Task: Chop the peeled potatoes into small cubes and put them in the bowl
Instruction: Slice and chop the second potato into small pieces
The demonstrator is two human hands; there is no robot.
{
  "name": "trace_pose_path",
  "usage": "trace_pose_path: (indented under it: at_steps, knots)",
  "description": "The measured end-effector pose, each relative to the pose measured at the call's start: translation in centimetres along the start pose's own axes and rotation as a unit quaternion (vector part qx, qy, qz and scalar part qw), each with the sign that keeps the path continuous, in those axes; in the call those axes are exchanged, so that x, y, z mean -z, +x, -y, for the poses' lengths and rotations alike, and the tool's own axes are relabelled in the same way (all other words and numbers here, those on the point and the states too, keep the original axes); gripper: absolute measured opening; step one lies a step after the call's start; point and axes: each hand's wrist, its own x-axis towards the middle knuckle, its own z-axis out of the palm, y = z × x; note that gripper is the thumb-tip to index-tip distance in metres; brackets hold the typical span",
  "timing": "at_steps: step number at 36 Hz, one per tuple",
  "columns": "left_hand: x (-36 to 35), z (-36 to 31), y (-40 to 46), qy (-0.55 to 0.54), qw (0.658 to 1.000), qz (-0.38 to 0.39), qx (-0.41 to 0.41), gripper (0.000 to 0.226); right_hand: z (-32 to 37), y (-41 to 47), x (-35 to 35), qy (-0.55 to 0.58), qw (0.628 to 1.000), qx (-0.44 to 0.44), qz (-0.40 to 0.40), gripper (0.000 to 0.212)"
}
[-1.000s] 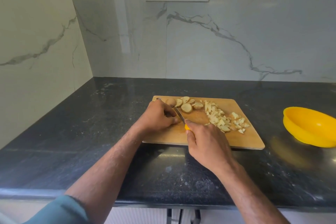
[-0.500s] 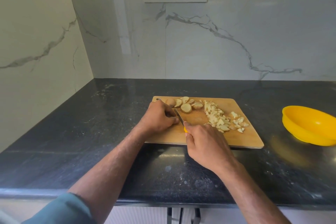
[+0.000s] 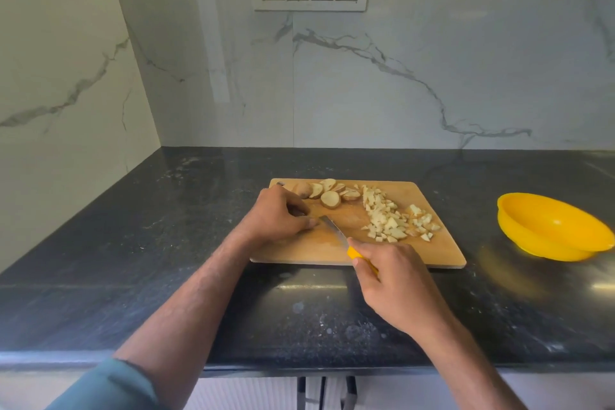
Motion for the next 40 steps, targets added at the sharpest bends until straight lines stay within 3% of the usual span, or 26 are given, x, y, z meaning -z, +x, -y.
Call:
trace_pose_path:
  at_steps: [7,13,40]
  knots:
    - [0.3,0.1,0.0,-0.005,1.000,0.001,-0.005,0.021,0.7,1.4,-0.4,0.051,0.998,-0.016,-0.044,0.038]
    - [0.2,0.0,-0.1,-0.004,1.000,-0.009,-0.012,0.021,1.1,2.0,-1.5,0.008,0.999,-0.006,-0.033,0.039]
    - [0.1,-0.9,-0.2,-0.012,1.000,0.002,0.009,0.011,2.1,2.1,-1.4,0.024,0.999,-0.028,0.019,0.039]
